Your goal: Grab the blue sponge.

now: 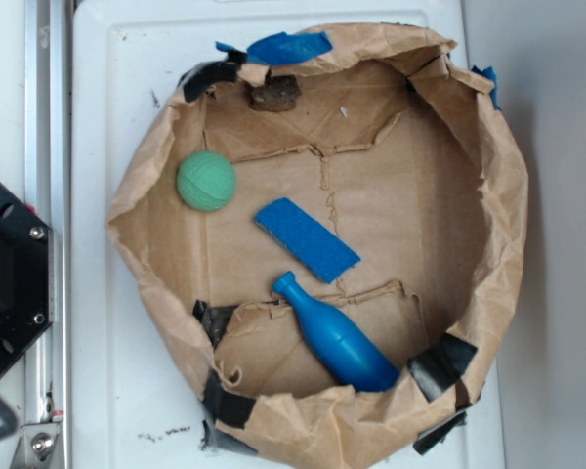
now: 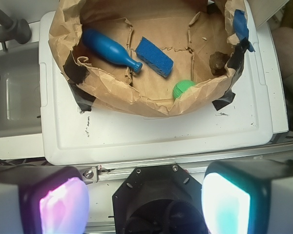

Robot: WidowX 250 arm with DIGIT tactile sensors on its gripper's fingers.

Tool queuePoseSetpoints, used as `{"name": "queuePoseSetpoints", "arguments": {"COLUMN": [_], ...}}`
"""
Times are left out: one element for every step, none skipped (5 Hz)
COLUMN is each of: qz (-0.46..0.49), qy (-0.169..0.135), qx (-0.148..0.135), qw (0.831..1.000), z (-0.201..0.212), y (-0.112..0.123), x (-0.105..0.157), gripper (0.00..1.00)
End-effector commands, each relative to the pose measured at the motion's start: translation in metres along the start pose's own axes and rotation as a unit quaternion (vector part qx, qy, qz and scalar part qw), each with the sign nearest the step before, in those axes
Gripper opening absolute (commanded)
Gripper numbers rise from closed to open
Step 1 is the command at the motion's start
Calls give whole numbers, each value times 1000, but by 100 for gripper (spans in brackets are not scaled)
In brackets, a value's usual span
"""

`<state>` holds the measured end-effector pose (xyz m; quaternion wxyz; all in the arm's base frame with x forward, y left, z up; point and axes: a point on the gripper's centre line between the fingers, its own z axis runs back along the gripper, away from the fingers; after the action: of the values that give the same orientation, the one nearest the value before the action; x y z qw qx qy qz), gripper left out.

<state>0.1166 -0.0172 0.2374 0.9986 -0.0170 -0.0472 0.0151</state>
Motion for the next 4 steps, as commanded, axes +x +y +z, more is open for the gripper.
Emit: {"name": "queuePoseSetpoints", "arguments": {"qz": [0,17,-31,-156], "qy": [0,29,71,74], "qx": [0,-4,-17,20], "qw": [1000,999,997,985], "z": [0,-10,-30,-53], "y": [0,1,-4,-10], "x": [0,47,82,101], "gripper": [100,100,100,100]}}
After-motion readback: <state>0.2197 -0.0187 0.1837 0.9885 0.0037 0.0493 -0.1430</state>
